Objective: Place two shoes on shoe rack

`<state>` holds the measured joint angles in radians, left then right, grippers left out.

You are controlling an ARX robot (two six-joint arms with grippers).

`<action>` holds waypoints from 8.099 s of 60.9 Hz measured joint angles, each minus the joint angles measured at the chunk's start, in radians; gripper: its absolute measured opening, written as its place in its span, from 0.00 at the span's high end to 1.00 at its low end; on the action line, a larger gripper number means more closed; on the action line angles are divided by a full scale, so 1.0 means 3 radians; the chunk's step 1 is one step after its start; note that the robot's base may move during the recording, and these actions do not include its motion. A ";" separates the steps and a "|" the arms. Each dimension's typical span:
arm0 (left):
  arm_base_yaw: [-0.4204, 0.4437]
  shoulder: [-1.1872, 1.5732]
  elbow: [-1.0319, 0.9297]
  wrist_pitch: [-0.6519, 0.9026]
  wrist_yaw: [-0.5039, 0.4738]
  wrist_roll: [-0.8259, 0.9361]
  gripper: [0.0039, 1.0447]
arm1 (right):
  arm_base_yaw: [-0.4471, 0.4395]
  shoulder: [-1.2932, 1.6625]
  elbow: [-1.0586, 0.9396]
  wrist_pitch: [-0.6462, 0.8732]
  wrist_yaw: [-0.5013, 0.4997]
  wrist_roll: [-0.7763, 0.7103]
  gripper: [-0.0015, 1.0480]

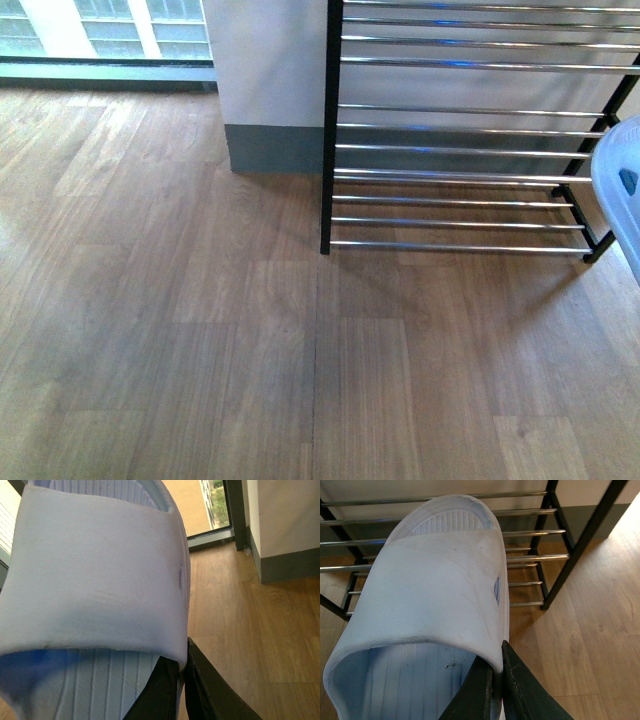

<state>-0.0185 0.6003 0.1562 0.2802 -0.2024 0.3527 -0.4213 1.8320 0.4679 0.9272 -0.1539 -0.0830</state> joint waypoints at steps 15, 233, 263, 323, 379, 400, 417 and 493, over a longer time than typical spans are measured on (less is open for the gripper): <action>0.0000 0.0000 0.0001 0.0000 -0.0011 0.0003 0.99 | 0.0028 -0.0005 0.0003 0.0000 -0.0025 0.0000 0.98; 0.0000 -0.0010 0.0008 -0.0003 -0.0011 0.0004 0.99 | 0.0006 -0.0006 -0.0003 0.0000 -0.0008 0.0001 0.98; 0.0000 -0.0011 0.0008 -0.0003 -0.0011 0.0004 0.99 | 0.0005 -0.0006 -0.0003 0.0000 -0.0001 0.0001 0.98; 0.0000 -0.0006 0.0008 -0.0004 -0.0010 0.0005 0.99 | 0.0006 -0.0006 -0.0006 0.0000 -0.0009 0.0010 0.98; -0.0001 -0.0014 0.0008 -0.0004 -0.0010 0.0004 0.99 | 0.0009 -0.0006 -0.0006 0.0000 -0.0010 0.0011 0.98; -0.0001 -0.0014 0.0009 -0.0004 -0.0010 0.0004 0.99 | 0.0008 -0.0006 -0.0006 0.0000 -0.0010 0.0011 0.98; -0.0001 0.0000 0.0008 -0.0004 -0.0005 0.0004 0.99 | 0.0009 -0.0006 0.0003 0.0000 -0.0001 0.0011 0.98; 0.0000 0.0000 0.0009 -0.0004 -0.0001 0.0004 0.99 | 0.0668 0.2288 0.2551 -0.0837 0.0575 0.1104 0.98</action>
<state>-0.0185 0.6003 0.1589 0.2790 -0.2028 0.3538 -0.2211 2.5183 1.2331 0.6762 0.0185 0.2481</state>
